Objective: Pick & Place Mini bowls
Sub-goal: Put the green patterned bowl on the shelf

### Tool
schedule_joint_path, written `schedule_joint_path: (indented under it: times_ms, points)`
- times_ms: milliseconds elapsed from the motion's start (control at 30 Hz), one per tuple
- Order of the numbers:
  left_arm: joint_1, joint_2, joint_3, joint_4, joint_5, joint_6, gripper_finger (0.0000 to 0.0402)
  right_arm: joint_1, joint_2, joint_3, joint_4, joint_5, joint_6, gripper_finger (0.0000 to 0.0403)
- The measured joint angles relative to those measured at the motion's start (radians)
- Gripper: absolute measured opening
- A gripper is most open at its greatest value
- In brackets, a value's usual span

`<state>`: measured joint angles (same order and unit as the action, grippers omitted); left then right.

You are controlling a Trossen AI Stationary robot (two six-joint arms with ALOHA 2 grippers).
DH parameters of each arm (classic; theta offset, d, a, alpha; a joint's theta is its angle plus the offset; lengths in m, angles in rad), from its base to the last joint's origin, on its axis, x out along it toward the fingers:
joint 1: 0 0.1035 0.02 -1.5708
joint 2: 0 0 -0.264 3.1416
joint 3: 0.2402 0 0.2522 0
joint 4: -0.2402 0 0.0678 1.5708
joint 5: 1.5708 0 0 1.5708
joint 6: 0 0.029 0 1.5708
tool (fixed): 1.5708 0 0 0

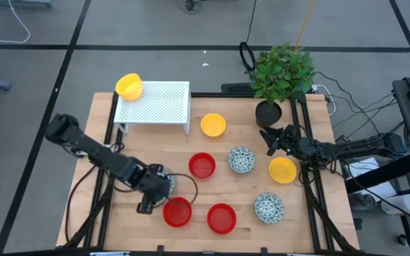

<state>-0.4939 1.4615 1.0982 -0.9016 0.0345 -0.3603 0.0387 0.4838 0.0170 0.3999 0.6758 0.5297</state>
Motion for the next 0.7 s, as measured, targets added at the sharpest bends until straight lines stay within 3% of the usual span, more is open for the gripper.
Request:
schedule_joint_path:
  times_ms: [567,700]
  points:
    - [-0.016,0.249,-0.013,-0.021,-0.063,-0.037,0.0202,0.000,0.002,0.000,-0.033,0.000,0.000,0.0155]
    - [-0.016,0.262,-0.013,-0.029,-0.062,-0.096,0.0172,0.000,0.002,0.000,-0.033,0.000,0.000,0.0155]
